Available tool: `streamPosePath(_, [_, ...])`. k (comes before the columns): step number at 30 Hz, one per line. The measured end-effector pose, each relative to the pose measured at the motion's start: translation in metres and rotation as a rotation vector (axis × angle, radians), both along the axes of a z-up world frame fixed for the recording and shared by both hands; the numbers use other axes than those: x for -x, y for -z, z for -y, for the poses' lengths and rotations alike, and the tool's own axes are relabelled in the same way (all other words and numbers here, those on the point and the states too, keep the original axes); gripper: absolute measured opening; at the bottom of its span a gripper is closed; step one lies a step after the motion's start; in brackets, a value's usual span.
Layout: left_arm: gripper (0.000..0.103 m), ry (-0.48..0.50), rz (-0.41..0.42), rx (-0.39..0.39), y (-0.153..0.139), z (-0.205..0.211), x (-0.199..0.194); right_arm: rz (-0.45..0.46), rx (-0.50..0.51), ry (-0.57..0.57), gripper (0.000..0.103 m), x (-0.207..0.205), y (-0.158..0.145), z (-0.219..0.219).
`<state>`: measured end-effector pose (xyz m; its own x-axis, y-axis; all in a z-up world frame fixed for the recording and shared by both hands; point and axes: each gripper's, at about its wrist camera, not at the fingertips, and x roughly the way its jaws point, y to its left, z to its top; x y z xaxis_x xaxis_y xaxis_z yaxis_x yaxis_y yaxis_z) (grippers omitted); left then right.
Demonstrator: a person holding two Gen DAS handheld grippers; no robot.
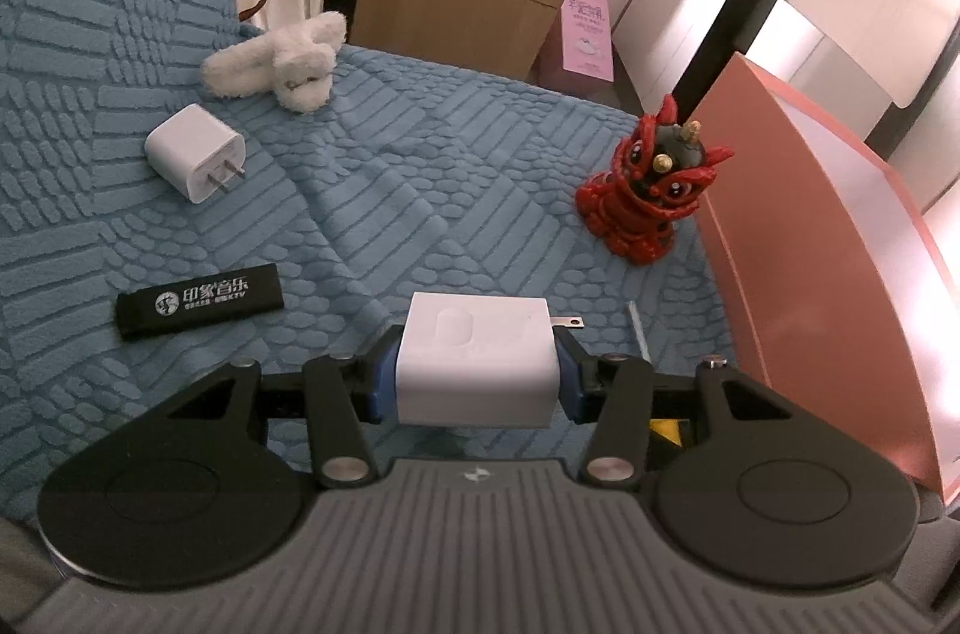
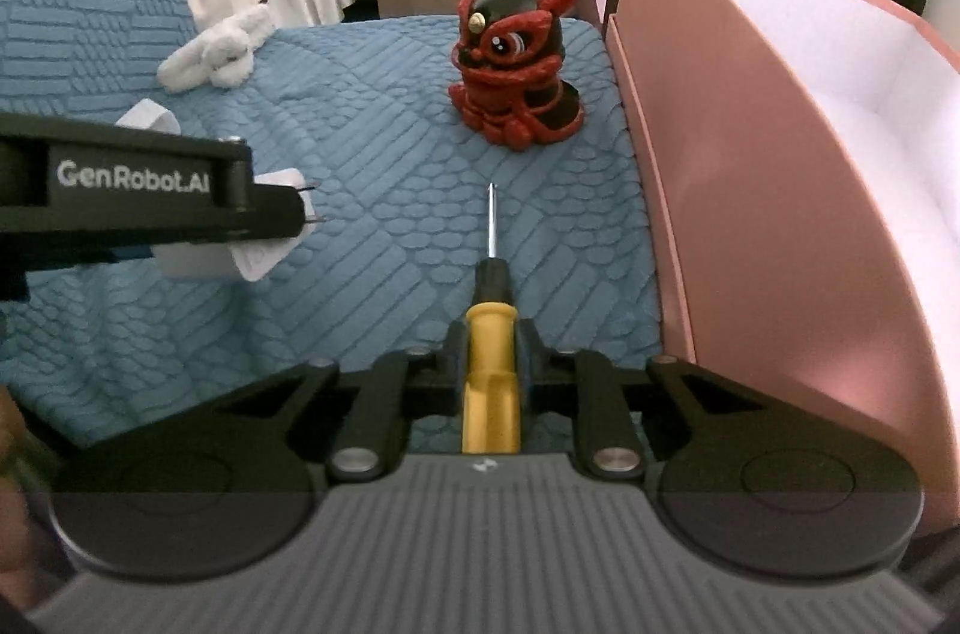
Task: Organize rigid objects
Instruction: 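Carry the screwdriver with the right tool while the left tool carries the charger over the pink box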
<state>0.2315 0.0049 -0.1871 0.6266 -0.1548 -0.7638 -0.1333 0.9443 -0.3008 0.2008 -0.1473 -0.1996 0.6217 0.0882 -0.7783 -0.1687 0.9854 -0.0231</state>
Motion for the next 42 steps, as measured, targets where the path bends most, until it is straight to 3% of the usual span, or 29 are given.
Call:
streamPosePath(10, [0.056,0.04,0.035,0.043,-0.018,0.004,0.015,0.022,-0.046,-0.031,0.02,0.006,-0.029,0.008])
streamPosePath(24, [0.056,0.007,0.064,0.067,-0.061,0.002,0.034,0.056,-0.143,-0.071,0.02,0.014,-0.084,0.025])
streamPosePath(42, [0.056,0.043,0.161,0.016,-0.149,0.023,0.04,0.195,-0.189,-0.089,0.02,0.021,-0.17,0.053])
